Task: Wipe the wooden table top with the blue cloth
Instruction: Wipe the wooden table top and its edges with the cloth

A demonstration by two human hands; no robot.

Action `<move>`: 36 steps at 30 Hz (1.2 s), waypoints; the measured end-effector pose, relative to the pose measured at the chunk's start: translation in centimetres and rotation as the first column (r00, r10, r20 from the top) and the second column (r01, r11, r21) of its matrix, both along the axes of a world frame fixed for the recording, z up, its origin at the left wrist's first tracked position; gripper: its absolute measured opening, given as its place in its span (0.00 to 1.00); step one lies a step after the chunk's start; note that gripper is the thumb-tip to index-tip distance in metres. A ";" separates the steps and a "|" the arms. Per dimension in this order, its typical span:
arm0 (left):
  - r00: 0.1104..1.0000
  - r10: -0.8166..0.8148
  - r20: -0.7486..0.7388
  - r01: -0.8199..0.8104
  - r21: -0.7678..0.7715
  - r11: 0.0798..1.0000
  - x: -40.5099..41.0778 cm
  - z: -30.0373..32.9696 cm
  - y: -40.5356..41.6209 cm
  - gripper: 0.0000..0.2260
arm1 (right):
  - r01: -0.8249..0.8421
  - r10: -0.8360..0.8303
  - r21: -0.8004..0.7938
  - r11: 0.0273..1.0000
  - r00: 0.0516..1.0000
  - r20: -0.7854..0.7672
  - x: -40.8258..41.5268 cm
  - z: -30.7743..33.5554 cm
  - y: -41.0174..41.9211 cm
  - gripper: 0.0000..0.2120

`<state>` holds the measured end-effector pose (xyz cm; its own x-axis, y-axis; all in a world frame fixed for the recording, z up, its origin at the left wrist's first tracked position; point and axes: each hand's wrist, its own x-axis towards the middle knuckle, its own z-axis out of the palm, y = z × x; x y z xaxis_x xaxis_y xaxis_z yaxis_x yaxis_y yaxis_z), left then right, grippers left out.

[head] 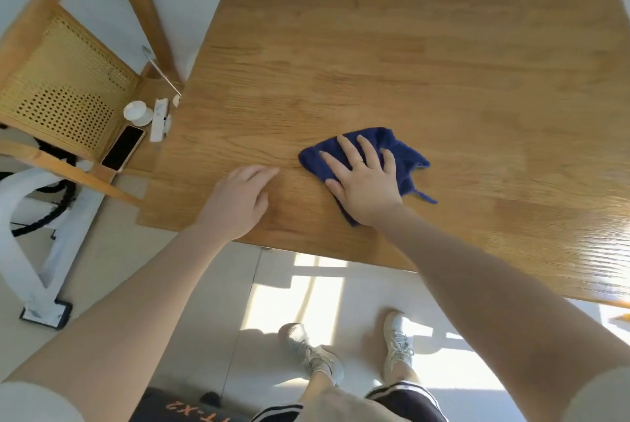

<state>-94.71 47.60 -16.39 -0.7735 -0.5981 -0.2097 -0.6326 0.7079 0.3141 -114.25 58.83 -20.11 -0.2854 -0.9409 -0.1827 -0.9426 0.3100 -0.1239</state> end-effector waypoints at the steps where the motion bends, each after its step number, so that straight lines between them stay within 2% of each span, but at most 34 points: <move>1: 0.997 -0.019 0.077 0.019 0.004 1.000 0.5 -0.1 -0.5 0.24 | 0.020 -0.020 0.002 1.000 1.000 -0.015 0.6 -0.1 -0.4 0.24; 3: 0.981 -0.055 0.183 0.056 0.002 0.998 1.1 0.2 -1.5 0.30 | -0.056 0.056 -0.009 0.998 0.998 -0.037 2.3 0.0 0.5 0.24; 7: 0.960 -0.092 0.263 0.135 -0.151 0.979 1.6 0.7 -3.1 0.34 | -0.252 0.249 -0.037 0.967 0.966 -0.070 5.6 -0.3 4.3 0.23; 10: 0.930 0.033 0.367 0.050 -0.213 0.976 1.8 0.0 -3.9 0.40 | -0.273 0.271 -0.034 0.961 0.961 -0.054 4.9 -0.4 3.7 0.23; 12: 0.909 0.067 0.412 0.006 -0.174 0.985 2.1 -0.6 -4.2 0.40 | -0.155 0.155 -0.043 0.987 0.988 -0.019 3.9 -0.2 1.3 0.25; 15: 0.921 0.058 0.385 -0.011 -0.122 0.992 2.3 -1.1 -4.4 0.40 | 0.128 -0.128 -0.037 0.991 0.992 -0.007 3.2 -0.4 -2.6 0.24; 17: 0.934 0.047 0.354 -0.013 -0.099 0.995 2.5 -1.0 -4.7 0.41 | 0.214 -0.214 -0.044 0.976 0.977 -0.001 4.1 -0.4 -3.6 0.23; 19: 0.942 0.037 0.333 -0.019 -0.056 0.998 2.9 -1.0 -4.8 0.42 | 0.148 -0.153 -0.104 0.984 0.988 -0.035 6.5 -0.5 -2.2 0.22; 21: 0.948 0.026 0.318 -0.015 -0.036 0.999 3.2 -0.9 -5.0 0.43 | -0.018 0.010 -0.143 0.990 0.998 -0.059 9.4 -0.8 0.3 0.22; 25: 0.955 -0.003 0.297 0.012 -0.030 0.999 3.5 -0.6 -5.9 0.41 | -0.197 0.195 -0.049 0.979 0.979 -0.055 8.6 -0.4 0.6 0.21; 27: 0.960 -0.010 0.279 0.021 -0.039 0.999 3.7 -0.7 -6.0 0.40 | -0.171 0.169 -0.027 0.985 0.984 -0.064 6.9 -0.1 -1.8 0.23; 29: 0.963 -0.008 0.270 0.030 -0.078 0.997 3.9 -1.0 -5.6 0.40 | -0.019 0.020 0.016 1.000 0.999 -0.028 5.2 -0.1 -4.8 0.22; 31: 0.961 -0.004 0.277 0.032 -0.096 0.995 3.9 -1.4 -5.2 0.39 | 0.089 -0.088 0.019 0.996 0.995 -0.056 4.8 -0.2 -6.6 0.22; 34: 0.976 0.012 0.217 -0.021 0.038 0.999 4.1 -1.5 -5.6 0.37 | -0.004 -0.003 -0.059 0.998 0.995 -0.104 6.5 -0.6 -5.5 0.23; 36: 0.996 0.078 0.047 -0.082 0.098 0.992 4.9 -1.3 -6.5 0.27 | -0.192 0.177 -0.098 0.976 0.973 -0.147 8.7 -0.9 -3.2 0.23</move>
